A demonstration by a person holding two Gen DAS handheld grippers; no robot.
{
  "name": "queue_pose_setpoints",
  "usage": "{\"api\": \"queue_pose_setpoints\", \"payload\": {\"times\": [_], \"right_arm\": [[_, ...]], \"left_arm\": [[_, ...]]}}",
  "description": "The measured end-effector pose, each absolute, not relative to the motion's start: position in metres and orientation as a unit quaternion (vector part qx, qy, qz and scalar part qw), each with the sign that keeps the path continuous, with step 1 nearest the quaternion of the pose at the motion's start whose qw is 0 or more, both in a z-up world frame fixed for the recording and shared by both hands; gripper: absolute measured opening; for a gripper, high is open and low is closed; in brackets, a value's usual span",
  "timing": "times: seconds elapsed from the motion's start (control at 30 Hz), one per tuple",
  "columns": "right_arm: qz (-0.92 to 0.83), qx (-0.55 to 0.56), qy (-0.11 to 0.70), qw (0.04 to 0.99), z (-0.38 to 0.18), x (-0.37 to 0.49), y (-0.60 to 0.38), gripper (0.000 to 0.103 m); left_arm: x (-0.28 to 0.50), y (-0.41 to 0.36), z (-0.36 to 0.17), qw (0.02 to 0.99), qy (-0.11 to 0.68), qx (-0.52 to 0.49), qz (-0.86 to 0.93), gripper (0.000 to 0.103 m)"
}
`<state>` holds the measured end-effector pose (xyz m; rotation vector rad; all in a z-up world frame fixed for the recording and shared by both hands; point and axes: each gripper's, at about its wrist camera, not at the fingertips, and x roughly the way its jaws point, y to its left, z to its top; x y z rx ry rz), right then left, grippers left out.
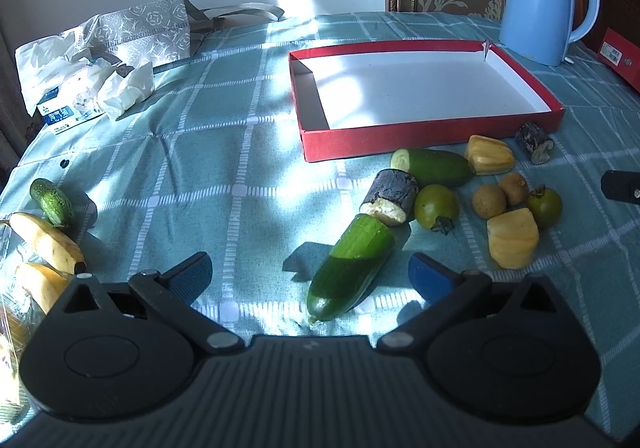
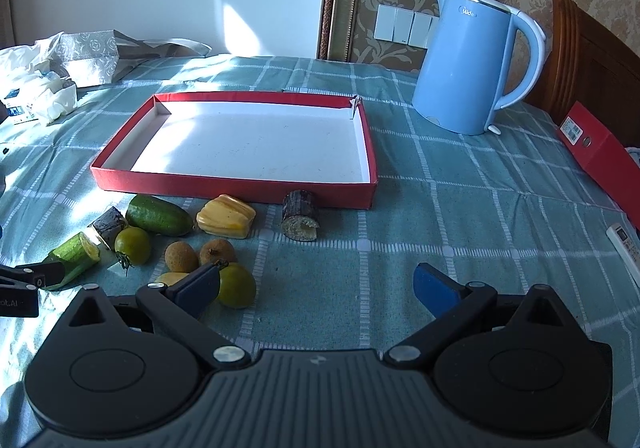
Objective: Organize fruits
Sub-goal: 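Close the left tool on the cucumber while the right tool closes on the green tomato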
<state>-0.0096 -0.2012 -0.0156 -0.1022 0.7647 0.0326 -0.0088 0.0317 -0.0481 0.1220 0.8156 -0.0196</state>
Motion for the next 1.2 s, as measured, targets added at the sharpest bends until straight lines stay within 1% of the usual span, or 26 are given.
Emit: {"api": "queue_pose_setpoints", "payload": {"times": [0.07, 0.23, 0.53, 0.57, 0.6, 0.63, 0.67, 0.7, 0.87, 0.93, 1.0, 1.13, 1.17, 1.2], "right_arm": [[0.016, -0.055, 0.374, 0.926, -0.017, -0.011, -0.2, 0.103], [0.013, -0.055, 0.384, 0.922, -0.023, -0.012, -0.201, 0.103], [0.011, -0.056, 0.39, 0.919, -0.027, -0.013, -0.202, 0.103], [0.012, -0.057, 0.39, 0.919, -0.027, -0.013, -0.202, 0.103], [0.013, -0.058, 0.39, 0.919, -0.028, -0.013, -0.201, 0.103], [0.013, -0.06, 0.39, 0.919, -0.028, -0.013, -0.201, 0.103], [0.014, -0.06, 0.39, 0.919, -0.028, -0.014, -0.2, 0.103], [0.015, -0.061, 0.39, 0.919, -0.028, -0.013, -0.199, 0.103], [0.021, -0.06, 0.392, 0.918, -0.03, -0.012, -0.197, 0.103], [0.022, -0.059, 0.393, 0.917, -0.031, -0.011, -0.196, 0.103], [0.023, -0.059, 0.394, 0.917, -0.032, -0.01, -0.196, 0.103], [0.025, -0.059, 0.394, 0.917, -0.032, -0.01, -0.194, 0.103], [0.027, -0.059, 0.393, 0.917, -0.032, -0.009, -0.194, 0.103], [0.029, -0.06, 0.393, 0.917, -0.032, -0.008, -0.193, 0.103]], "left_arm": [[-0.01, 0.03, -0.047, 0.921, 0.384, 0.068, -0.01, 0.103], [0.0, 0.015, -0.057, 0.914, 0.379, 0.139, -0.035, 0.103], [0.017, 0.016, -0.068, 0.904, 0.4, 0.127, -0.085, 0.103], [0.018, 0.016, -0.07, 0.902, 0.404, 0.125, -0.09, 0.101], [0.019, 0.017, -0.071, 0.9, 0.408, 0.122, -0.092, 0.091], [0.022, 0.018, -0.073, 0.896, 0.418, 0.116, -0.095, 0.086], [0.024, 0.02, -0.074, 0.892, 0.427, 0.107, -0.101, 0.075], [0.026, 0.021, -0.076, 0.889, 0.433, 0.102, -0.107, 0.069], [0.025, 0.022, -0.077, 0.887, 0.434, 0.102, -0.118, 0.066], [0.025, 0.021, -0.076, 0.887, 0.434, 0.102, -0.122, 0.061], [0.026, 0.019, -0.075, 0.886, 0.436, 0.097, -0.126, 0.051], [0.025, 0.014, -0.074, 0.885, 0.433, 0.112, -0.127, 0.048], [0.025, 0.013, -0.074, 0.885, 0.434, 0.113, -0.128, 0.047], [0.025, 0.012, -0.074, 0.886, 0.433, 0.113, -0.125, 0.043]]}}
